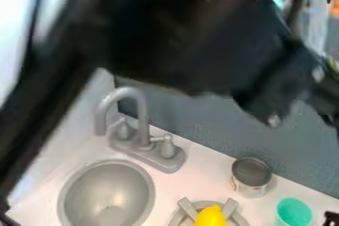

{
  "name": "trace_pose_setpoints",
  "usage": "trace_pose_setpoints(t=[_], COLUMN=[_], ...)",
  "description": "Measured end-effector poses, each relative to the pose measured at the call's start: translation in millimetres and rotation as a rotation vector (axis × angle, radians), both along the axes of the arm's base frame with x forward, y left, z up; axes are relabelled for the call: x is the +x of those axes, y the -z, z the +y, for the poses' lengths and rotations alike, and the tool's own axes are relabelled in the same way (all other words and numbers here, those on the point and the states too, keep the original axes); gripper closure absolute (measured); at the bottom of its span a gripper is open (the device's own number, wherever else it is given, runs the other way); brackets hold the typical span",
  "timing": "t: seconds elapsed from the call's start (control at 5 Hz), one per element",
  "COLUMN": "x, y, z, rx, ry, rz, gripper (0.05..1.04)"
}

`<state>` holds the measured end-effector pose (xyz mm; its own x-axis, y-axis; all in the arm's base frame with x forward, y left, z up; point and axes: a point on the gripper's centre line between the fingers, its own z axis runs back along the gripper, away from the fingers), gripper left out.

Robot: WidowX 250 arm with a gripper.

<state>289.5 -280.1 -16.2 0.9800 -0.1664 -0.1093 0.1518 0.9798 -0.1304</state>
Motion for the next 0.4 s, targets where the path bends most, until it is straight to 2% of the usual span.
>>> trace_pose_setpoints(t=[0.2, 0.4], x=[-12, -30], y=[-30.6, -42.2], z=[13, 37], rx=[-0.058, -0.002], ry=[-0.007, -0.040], rz=[-0.088, -0.100], gripper=[0.083, 0.083])
